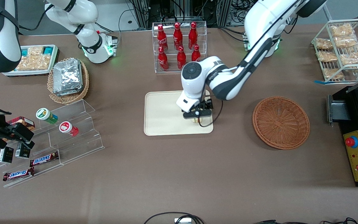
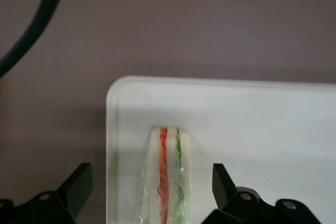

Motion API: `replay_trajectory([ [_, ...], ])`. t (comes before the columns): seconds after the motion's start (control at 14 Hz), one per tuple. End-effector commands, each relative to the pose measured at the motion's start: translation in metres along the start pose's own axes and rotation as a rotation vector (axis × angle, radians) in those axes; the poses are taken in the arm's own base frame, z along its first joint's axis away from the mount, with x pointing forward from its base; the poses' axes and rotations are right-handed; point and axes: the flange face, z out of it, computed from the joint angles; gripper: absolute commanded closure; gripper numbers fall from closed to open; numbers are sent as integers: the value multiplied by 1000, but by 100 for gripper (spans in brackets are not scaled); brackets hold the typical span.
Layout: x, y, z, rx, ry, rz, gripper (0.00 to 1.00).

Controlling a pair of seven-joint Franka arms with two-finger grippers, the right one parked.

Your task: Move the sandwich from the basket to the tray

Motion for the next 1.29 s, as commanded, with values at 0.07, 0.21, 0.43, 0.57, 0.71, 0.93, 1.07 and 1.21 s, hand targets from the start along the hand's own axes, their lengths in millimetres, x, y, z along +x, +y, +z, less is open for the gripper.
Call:
replay_trajectory([
  [0.07, 42, -34, -49, -28, 24, -124, 0],
  [0.21, 67, -67, -70, -13, 28, -191, 0],
  [0.43, 94, -101, -95, 13, 9, -258, 0],
  [0.57, 110, -125, -107, 35, 1, -287, 0],
  [0.71, 120, -148, -117, 36, -15, -280, 0],
  [0.93, 132, -192, -132, 50, -61, -221, 0],
  [1.07, 134, -226, -150, 63, -104, -143, 0],
  [1.21, 138, -271, -173, 58, -119, -84, 0],
])
